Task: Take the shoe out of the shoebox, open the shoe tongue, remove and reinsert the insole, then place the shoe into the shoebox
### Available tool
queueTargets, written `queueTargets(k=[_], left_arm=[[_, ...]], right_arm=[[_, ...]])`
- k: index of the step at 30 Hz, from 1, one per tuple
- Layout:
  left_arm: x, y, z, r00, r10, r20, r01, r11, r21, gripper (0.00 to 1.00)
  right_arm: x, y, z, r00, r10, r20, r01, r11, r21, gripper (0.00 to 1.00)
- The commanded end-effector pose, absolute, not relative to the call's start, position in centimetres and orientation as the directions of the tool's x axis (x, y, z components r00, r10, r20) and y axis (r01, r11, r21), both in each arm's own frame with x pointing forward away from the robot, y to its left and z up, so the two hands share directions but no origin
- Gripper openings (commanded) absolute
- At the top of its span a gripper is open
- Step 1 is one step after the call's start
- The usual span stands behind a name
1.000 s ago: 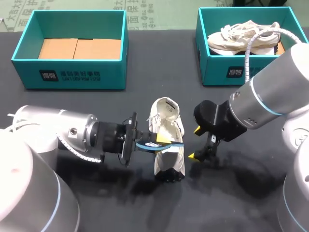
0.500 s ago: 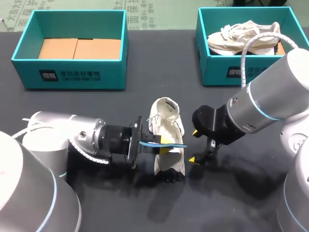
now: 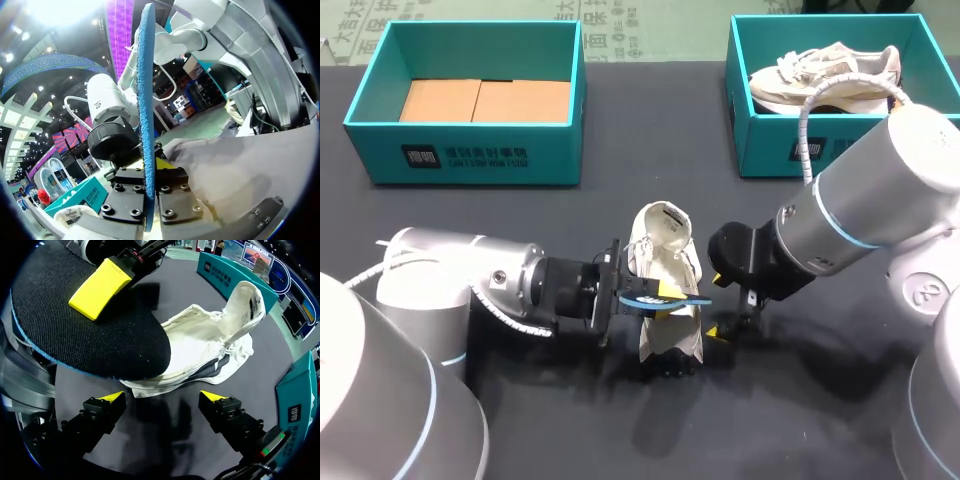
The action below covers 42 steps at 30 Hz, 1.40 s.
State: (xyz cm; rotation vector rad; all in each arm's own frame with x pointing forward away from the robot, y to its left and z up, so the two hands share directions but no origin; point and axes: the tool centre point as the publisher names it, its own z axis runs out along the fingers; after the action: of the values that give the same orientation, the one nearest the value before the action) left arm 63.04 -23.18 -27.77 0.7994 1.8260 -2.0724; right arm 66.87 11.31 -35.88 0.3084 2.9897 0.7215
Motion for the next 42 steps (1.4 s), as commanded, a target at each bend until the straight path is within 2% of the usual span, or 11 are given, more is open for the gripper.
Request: queueTargets(k=[1,20,42], left_arm=[[62.9,-23.1,-27.9,-0.811,0.158,-0.563,0.54,-0.167,-0.825,0.0],[63.2,-21.9,-28.8,-0.82,0.124,-0.559,0.546,-0.13,-0.828,0.0],[64.1,-22.8,-29.5,-0.85,0.112,-0.515,0.497,-0.153,-0.854,0.0]], right_arm=[[67.1,12.2,-36.4,-0.979,0.202,0.002,0.182,0.876,0.447,1.0],[67.1,12.7,-36.7,-0.986,0.166,0.014,0.156,0.887,0.434,1.0],[67.0,12.8,-37.0,-0.991,0.132,0.02,0.127,0.891,0.435,1.0]])
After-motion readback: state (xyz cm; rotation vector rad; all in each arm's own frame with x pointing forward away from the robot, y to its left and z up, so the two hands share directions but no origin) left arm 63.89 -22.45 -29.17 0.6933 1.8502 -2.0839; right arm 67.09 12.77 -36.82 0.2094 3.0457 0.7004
